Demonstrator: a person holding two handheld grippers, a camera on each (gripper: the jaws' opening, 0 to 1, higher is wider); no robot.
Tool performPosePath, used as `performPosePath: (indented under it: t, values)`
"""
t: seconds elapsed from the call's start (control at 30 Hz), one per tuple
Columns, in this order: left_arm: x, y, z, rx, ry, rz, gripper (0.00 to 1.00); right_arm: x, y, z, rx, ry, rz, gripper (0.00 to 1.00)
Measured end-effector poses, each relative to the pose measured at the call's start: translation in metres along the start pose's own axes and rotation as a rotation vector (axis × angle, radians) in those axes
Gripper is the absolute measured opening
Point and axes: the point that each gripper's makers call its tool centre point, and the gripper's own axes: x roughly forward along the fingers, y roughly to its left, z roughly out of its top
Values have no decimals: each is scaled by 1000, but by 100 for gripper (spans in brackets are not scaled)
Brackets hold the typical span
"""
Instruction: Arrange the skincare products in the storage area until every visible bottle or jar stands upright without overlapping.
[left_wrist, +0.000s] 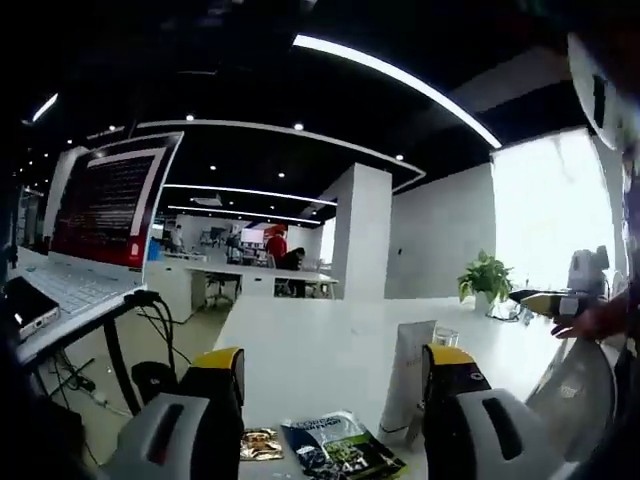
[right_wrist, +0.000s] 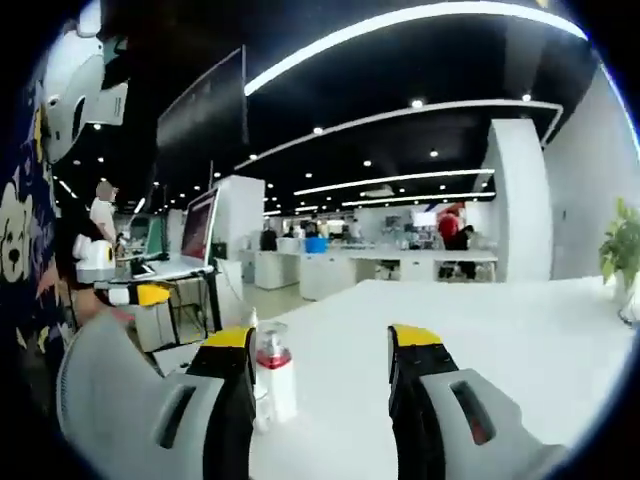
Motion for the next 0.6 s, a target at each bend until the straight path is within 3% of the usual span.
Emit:
performPosePath:
  t: [0.1, 0.17, 0.2, 0.27, 0.3, 0.43, 0.6]
  values:
    - [4, 5, -10, 82, 54, 37, 66, 1, -6, -11, 135, -24, -42, 59]
    - [3, 6, -8, 37, 44, 25, 62, 2, -9, -16, 104, 21, -50, 59]
    - [2, 4, -9, 14, 37, 5, 63, 2, -10, -16, 104, 12, -48, 59]
    - [2, 1, -10, 34, 38, -5, 62, 3, -10, -17, 123, 11, -46, 61]
    - [4, 0, -11, 59, 46, -7, 61, 3, -6, -25, 157, 58, -34, 61]
    - [3, 4, -18, 17, 91, 6, 58, 5, -3, -31, 131, 94, -33, 60]
    - [2, 2, -17, 27, 84, 4, 58, 6, 2, -35, 123, 120, -17, 55]
